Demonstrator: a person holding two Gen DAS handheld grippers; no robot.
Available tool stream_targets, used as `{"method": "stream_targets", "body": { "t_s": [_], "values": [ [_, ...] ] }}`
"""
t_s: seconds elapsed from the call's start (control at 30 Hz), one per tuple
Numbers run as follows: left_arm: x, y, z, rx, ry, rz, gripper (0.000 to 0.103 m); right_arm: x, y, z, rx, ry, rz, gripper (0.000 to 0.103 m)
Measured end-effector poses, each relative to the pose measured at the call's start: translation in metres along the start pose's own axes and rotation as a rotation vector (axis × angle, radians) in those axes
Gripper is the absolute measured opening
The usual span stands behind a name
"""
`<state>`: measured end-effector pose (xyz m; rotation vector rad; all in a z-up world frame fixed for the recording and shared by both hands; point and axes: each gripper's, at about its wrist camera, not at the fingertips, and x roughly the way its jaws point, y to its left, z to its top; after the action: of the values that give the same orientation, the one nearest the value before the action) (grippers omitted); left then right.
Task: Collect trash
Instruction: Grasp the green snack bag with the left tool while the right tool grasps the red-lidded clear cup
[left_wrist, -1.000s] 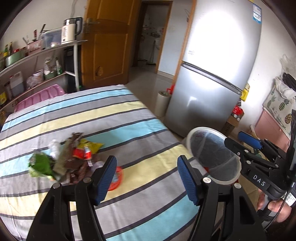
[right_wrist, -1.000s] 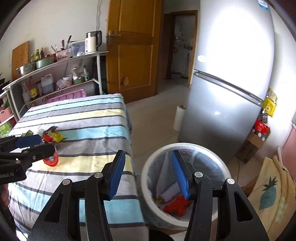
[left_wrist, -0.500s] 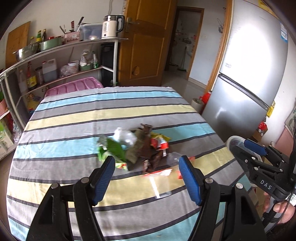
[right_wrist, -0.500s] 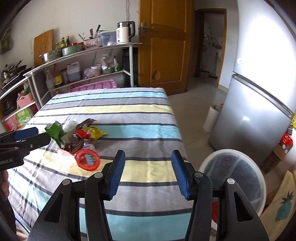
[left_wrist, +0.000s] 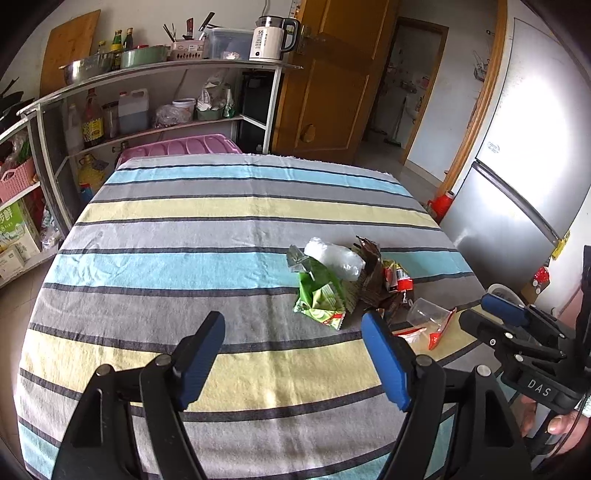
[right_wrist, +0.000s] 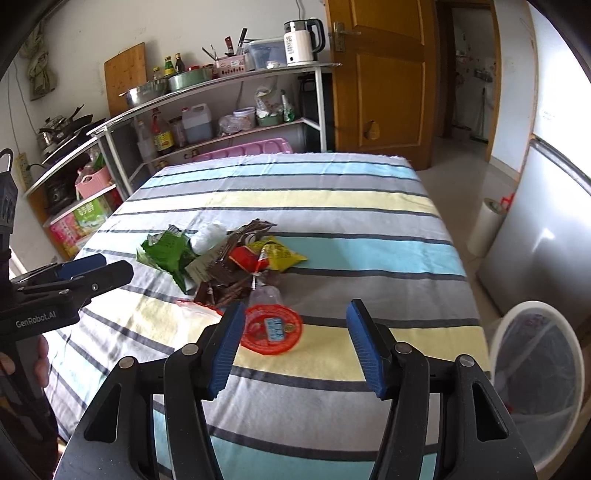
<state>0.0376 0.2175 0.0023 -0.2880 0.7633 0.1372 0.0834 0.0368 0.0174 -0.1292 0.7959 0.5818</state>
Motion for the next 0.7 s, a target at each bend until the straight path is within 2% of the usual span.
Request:
{"method": "stream_targets", "body": {
  "t_s": [0.43, 0.7],
  "values": [
    [0.030, -0.009, 0.013, -0.028, 0.040, -0.063, 0.081, 0.026, 0.006, 0.002, -0.007, 0.068, 0.021, 0.059],
    [0.047, -0.013, 0.013, -0.030, 0.071, -0.026, 0.081, 0.038, 0.008, -0.001, -0.019, 0.106, 0.024, 0.059]
  ]
}}
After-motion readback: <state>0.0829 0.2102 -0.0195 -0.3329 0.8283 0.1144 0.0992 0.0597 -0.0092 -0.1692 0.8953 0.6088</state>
